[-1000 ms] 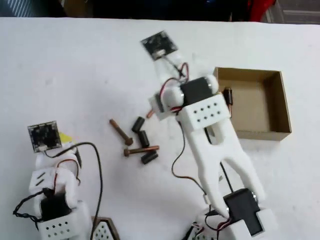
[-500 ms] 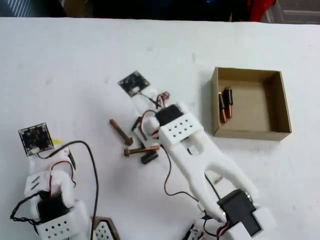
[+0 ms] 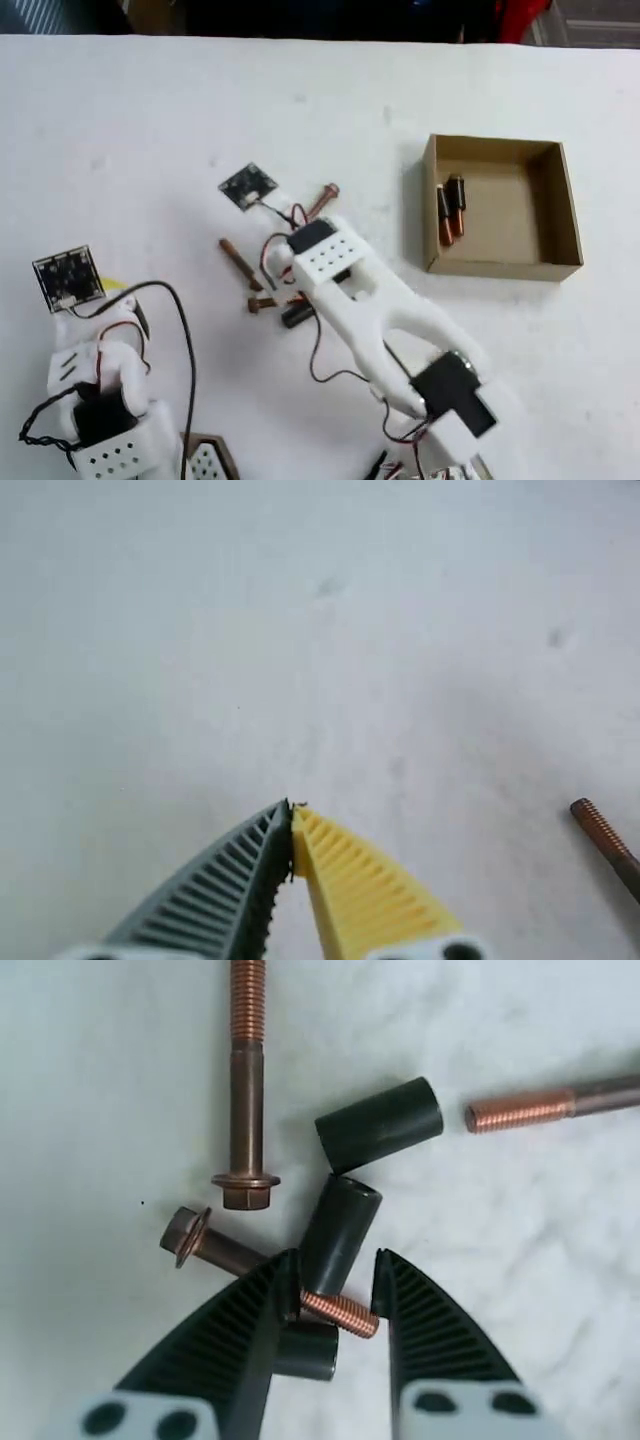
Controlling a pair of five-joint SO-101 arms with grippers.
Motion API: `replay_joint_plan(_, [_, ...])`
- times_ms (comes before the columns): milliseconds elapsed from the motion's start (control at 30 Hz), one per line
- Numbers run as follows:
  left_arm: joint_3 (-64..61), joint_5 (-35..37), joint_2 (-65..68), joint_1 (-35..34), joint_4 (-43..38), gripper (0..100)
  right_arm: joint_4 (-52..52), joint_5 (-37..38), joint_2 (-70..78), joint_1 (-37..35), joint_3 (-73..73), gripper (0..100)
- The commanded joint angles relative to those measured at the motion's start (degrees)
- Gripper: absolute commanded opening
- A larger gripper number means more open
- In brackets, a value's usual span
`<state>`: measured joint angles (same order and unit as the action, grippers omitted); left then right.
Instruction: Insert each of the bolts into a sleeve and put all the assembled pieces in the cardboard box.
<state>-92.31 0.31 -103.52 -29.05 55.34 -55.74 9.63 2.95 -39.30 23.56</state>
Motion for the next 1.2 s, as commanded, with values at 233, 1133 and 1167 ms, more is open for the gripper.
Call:
replay_joint_plan(233, [3.6, -0.53, -0.75, -0.57, -0.62, 3, 1.45, -0.79, 6.81, -0.13, -5.63, 10.9])
replay_joint_plan(1133, [2.46, -0.53, -0.75, -0.57, -2.11, 3, -6.46, -0.79, 16.84, 1.27, -13.89, 10.9])
replay_joint_plan(1167, [2.46, -0.53, -0.75, -0.57, -2.11, 3, -6.46, -0.79, 16.84, 1.27, -13.63, 10.9])
